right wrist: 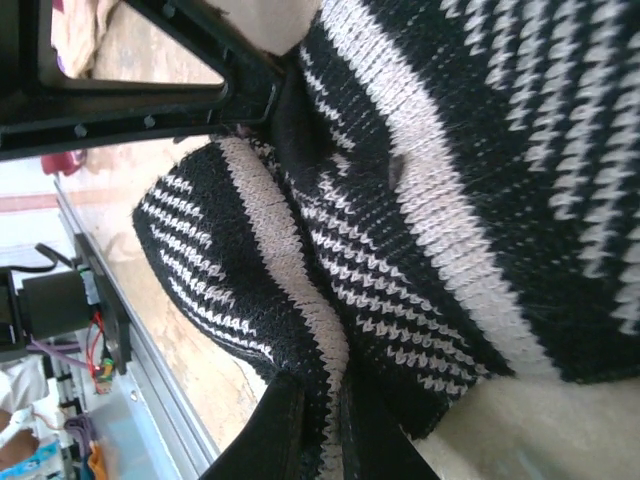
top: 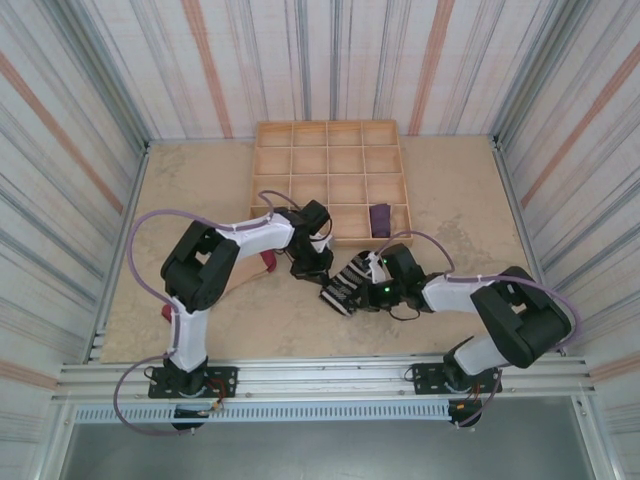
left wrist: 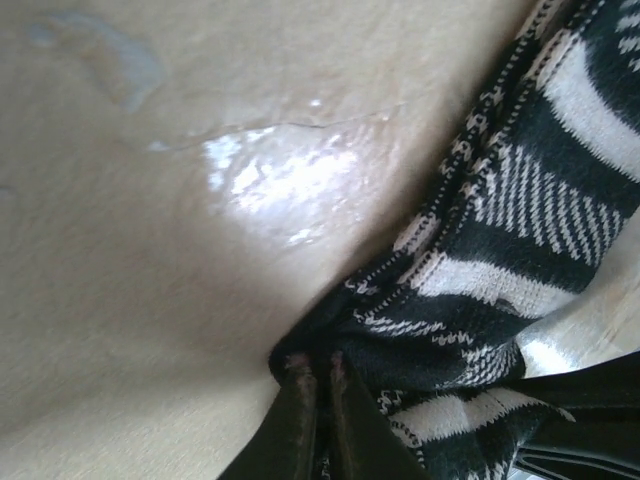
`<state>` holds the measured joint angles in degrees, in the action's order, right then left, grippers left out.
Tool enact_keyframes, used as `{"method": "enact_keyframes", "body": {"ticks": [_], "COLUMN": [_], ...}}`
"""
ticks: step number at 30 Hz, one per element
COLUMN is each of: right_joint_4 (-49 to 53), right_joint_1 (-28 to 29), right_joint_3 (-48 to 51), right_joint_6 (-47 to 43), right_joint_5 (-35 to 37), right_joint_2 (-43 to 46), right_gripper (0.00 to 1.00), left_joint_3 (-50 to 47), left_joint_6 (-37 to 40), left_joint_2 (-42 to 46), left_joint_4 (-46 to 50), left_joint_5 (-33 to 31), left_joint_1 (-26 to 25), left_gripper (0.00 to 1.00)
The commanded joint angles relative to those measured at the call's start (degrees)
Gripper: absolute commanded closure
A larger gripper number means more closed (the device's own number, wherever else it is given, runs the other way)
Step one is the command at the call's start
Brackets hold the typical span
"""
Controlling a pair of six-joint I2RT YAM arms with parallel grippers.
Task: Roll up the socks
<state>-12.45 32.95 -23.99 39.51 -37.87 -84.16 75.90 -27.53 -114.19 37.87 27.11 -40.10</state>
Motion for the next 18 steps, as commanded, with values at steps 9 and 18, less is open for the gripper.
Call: {"method": "enact_keyframes", "body": {"ticks": [9, 18], "right_joint_4": [9.91, 11.66], "right_joint_1": [-0.65, -0.98], "right_joint_3": [-4.20, -5.87], "right_joint_6": [0.04, 3.22], "right_joint_5": [2.52, 2.73], "right_joint_2": [-8.18, -10.10], "right_gripper": [1.00, 1.00], "left_joint_3": [-2.49, -16.66], "left_joint_6": [-5.45, -28.21], "left_joint_2": [11.58, 25.74], "left_joint_4": [3.87, -4.80], "left_joint_5": [-6.06, -11.51], "left_joint_1": [1.07, -4.45], "left_gripper": [0.30, 0.30]}}
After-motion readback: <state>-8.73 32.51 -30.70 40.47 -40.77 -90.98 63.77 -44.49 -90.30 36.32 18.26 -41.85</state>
